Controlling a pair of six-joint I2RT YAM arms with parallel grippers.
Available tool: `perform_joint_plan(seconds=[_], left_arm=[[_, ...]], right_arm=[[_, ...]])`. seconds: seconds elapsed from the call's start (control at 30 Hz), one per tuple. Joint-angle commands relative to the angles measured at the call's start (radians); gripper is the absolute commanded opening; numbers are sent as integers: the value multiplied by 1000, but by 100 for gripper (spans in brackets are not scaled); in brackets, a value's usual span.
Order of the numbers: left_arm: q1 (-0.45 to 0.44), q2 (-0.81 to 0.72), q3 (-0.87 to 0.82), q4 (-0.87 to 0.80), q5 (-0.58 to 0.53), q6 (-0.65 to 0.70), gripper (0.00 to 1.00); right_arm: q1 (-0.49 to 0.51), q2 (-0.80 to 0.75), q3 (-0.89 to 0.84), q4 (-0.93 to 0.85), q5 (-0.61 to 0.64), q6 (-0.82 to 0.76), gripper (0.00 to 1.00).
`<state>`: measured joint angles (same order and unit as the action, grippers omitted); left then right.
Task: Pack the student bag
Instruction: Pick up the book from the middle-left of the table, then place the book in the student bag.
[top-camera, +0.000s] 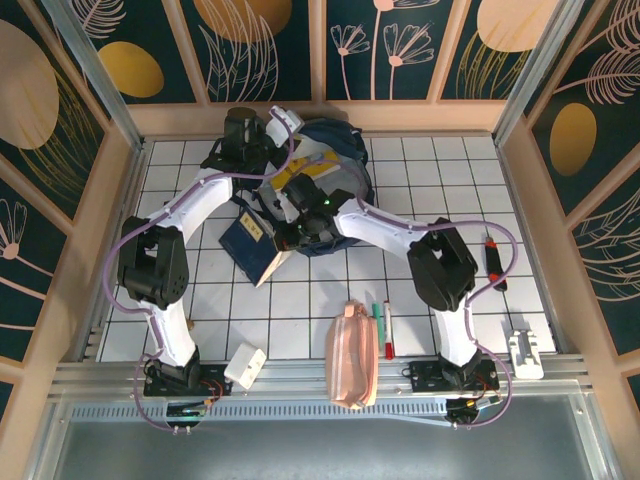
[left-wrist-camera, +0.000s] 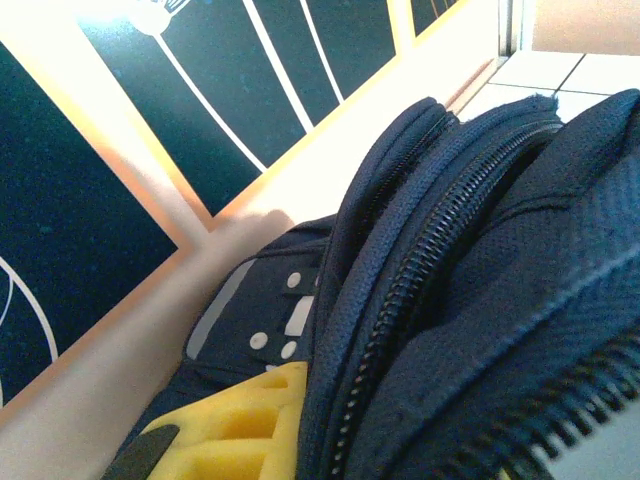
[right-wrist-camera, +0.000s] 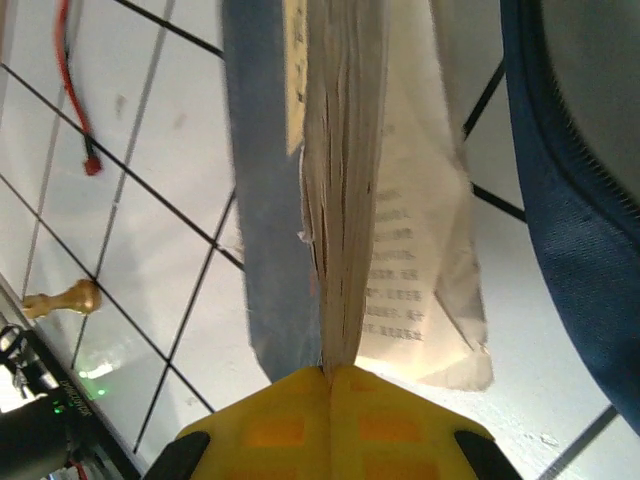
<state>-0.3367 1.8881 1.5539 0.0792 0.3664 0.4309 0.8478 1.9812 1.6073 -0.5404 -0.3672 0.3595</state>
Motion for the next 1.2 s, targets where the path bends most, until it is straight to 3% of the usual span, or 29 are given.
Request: perform_joint_plan(seconds=[0.0, 0.3, 0.47, 0.63, 0.77, 0.83, 1.03, 1.17], left_arm=[[11, -46, -6, 71, -1, 25, 0], [11, -57, -38, 79, 9, 26, 0], [11, -60, -44, 83, 21, 24, 0], [11, -63, -49, 83, 50, 20, 0], [11, -74, -73, 88, 84, 33, 0], [11, -83, -90, 90, 96, 46, 0], [11, -94, -103, 80, 122, 64, 0], [10, -93, -97, 89, 113, 36, 0]], right_arm=[[-17, -77, 61, -89, 51, -42, 0], [-128, -162, 135, -212, 126, -127, 0], [-241, -195, 8, -155, 182, -173, 0], [-361, -173, -146, -34, 154, -205, 0], [-390, -167, -180, -9, 143, -220, 37], [-406, -183, -188, -8, 105, -232, 47], [-458, -135, -90, -116, -43, -408, 60], [-461, -80, -101, -16, -134, -400, 63]])
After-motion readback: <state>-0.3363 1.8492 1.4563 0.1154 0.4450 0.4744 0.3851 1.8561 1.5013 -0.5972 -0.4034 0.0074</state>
